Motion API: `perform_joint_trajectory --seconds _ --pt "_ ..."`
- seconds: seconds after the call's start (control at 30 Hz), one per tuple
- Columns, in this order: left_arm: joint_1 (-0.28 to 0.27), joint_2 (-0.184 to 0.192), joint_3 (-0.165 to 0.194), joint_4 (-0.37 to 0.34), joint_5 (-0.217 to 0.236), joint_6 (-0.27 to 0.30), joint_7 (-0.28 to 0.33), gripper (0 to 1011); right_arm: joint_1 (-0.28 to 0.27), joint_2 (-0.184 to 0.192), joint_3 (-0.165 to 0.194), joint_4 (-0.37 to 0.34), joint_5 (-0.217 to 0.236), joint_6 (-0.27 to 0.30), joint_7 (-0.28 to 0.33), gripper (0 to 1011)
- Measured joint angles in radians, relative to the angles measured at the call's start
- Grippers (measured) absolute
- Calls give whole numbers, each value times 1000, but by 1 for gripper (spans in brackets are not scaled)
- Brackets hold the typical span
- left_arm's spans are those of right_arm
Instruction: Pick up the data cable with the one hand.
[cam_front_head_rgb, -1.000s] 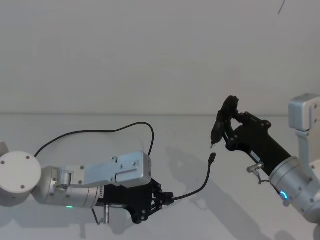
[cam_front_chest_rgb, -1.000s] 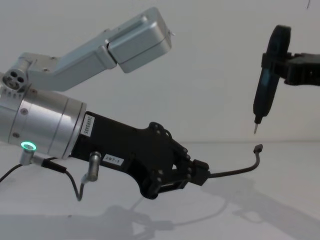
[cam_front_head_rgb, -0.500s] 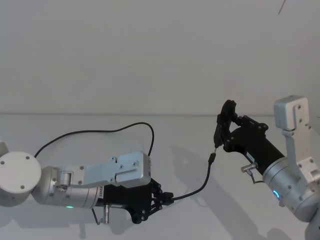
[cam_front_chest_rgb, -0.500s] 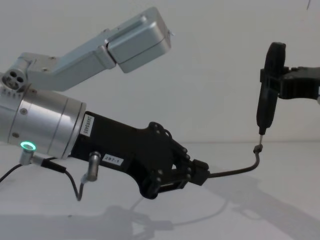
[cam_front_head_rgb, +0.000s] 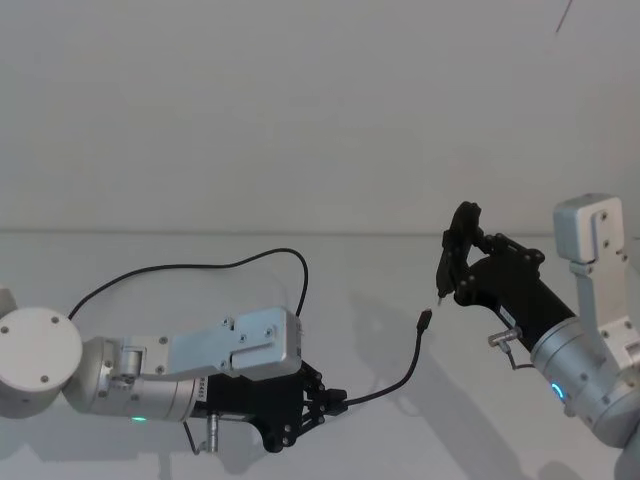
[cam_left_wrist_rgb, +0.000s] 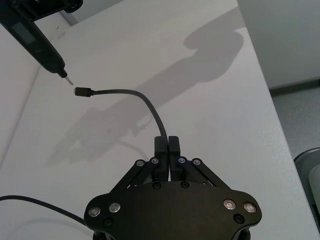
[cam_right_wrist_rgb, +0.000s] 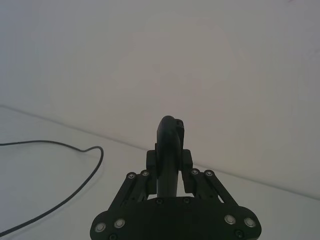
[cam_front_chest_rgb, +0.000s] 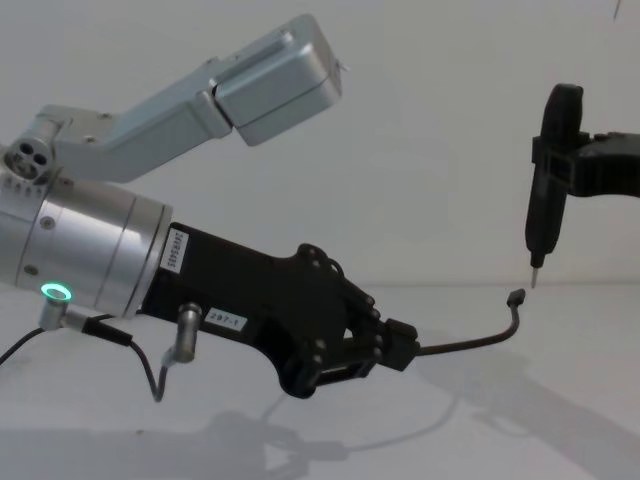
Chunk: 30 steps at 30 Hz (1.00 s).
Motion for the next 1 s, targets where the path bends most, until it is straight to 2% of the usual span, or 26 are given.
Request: perform_joint_trajectory --seconds 0.53,1.0 --pt "0 0 0 0 0 0 0 40 -7 7 17 -10 37 22 69 279" --pt "0 0 0 0 0 0 0 40 -11 5 26 -11 42 21 100 279"
